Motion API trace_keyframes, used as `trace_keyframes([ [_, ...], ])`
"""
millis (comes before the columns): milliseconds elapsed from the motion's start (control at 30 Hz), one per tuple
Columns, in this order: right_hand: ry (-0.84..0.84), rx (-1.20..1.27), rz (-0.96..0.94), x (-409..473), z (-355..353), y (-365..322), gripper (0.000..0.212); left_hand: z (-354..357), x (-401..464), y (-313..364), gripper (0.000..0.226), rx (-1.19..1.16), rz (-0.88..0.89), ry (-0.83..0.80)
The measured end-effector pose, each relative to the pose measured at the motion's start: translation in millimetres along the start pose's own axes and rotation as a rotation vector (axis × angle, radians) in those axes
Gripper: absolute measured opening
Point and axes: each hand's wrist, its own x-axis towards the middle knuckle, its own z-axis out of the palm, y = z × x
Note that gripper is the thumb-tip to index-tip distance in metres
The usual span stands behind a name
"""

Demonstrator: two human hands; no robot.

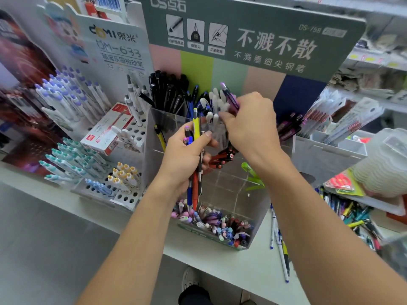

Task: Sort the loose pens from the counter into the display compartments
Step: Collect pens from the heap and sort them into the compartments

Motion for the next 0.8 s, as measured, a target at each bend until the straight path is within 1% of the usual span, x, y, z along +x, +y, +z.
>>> trace_keyframes([
  [67,-0.076,-0.006,-0.061,6.7,-0.6,-5.8,0.027,-4.8,-0.1,0.3,0.02,-0.007,0.003,0.011],
  [133,-0.096,-0.013,-0.098,7.5,-12.6,-6.7,0.032,-11.2,-4.2,-1.5,0.018,-0.019,0.0,0.007],
  [200,0.002,0.068,-0.146,-4.1,-29.7,1.4,0.029,-16.2,-13.7,-7.6,0.012,-0.013,-0.035,-0.034],
  [233,0.021,0.129,-0.152,-15.3,-37.3,6.6,0.03,-17.2,-21.0,-12.2,0.012,0.024,-0.054,-0.077],
  [267,-0.033,0.182,-0.137,-28.4,-42.4,10.6,0.032,-16.4,-28.5,-18.9,0.012,0.081,-0.062,-0.135],
  [300,-0.153,0.221,-0.104,-41.8,-42.9,14.4,0.033,-14.2,-36.4,-25.2,0.014,0.14,-0.066,-0.199],
  [333,-0.288,0.257,-0.067,-52.9,-38.8,18.7,0.03,-12.1,-43.3,-31.0,0.016,0.182,-0.076,-0.257],
  [367,-0.375,0.308,-0.037,-60.9,-31.3,22.7,0.025,-11.1,-48.1,-35.6,0.019,0.206,-0.092,-0.295],
  [400,-0.397,0.365,-0.008,-64.6,-21.8,26.8,0.018,-11.6,-50.4,-39.3,0.022,0.216,-0.108,-0.308],
  [467,-0.384,0.424,0.047,-63.5,-4.4,33.9,0.015,-17.6,-51.9,-41.9,0.028,0.233,-0.128,-0.263],
  [567,-0.486,0.402,0.079,-60.9,10.8,30.6,0.022,-31.1,-54.2,-38.9,0.027,0.24,-0.128,-0.22],
  [633,-0.529,0.439,0.055,-60.7,15.9,21.7,0.024,-41.1,-56.2,-36.0,0.027,0.207,-0.13,-0.189],
  [700,-0.448,0.522,0.009,-57.9,10.6,9.0,0.023,-52.9,-57.8,-34.1,0.034,0.133,-0.139,-0.12],
  [767,-0.227,0.561,-0.099,-48.6,-0.7,-3.6,0.02,-69.1,-58.0,-37.1,0.044,0.009,-0.177,-0.016],
  [800,-0.096,0.549,-0.169,-42.6,-6.2,-10.2,0.019,-77.9,-57.8,-40.7,0.042,-0.064,-0.217,0.053],
])
